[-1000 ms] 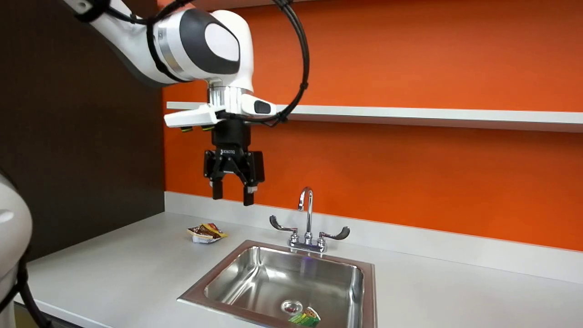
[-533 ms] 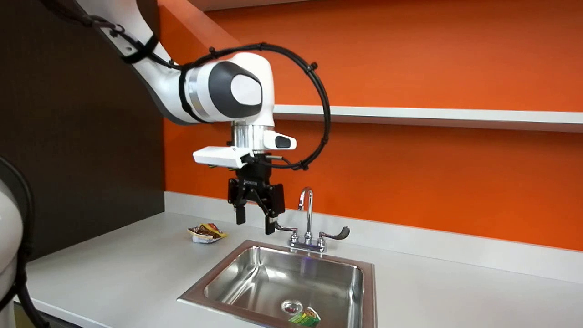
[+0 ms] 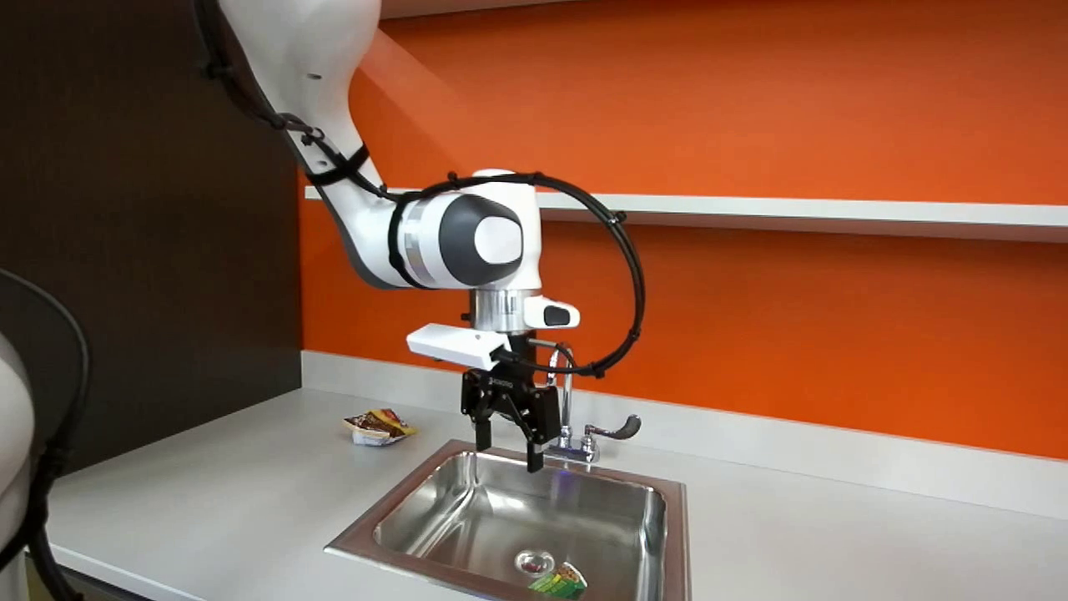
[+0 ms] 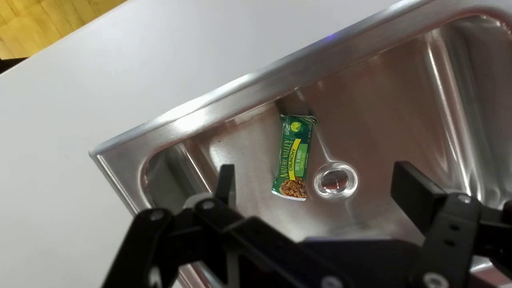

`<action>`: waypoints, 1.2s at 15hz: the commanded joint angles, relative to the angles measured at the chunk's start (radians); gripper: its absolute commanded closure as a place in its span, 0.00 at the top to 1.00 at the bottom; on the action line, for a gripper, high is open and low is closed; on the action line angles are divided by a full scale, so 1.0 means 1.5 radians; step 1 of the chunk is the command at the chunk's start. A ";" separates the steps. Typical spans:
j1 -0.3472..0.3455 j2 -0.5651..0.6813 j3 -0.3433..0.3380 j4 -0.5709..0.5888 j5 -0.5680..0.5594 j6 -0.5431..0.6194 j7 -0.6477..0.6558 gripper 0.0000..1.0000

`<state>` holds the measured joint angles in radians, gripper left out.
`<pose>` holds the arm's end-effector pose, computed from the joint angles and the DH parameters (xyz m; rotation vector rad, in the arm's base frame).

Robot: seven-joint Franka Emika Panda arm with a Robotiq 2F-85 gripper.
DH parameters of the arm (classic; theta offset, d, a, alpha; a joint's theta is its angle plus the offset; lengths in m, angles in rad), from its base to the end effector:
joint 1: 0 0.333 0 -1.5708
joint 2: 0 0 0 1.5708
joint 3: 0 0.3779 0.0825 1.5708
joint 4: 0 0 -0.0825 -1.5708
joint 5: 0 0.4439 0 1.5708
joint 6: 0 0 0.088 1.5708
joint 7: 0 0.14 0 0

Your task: Remove the snacks bar from the sink and place it on the counter top

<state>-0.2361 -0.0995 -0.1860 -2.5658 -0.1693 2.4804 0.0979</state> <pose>0.4341 -0.1965 0.2829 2.9974 -0.5861 -0.0008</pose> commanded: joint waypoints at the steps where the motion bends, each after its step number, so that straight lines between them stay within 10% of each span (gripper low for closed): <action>1: -0.001 0.085 -0.007 0.067 -0.005 0.016 0.023 1.00; 18: 0.037 0.358 -0.020 0.233 0.031 0.076 0.052 1.00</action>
<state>-0.2028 0.3753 -0.2012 -2.2649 -0.1415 2.5801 0.1563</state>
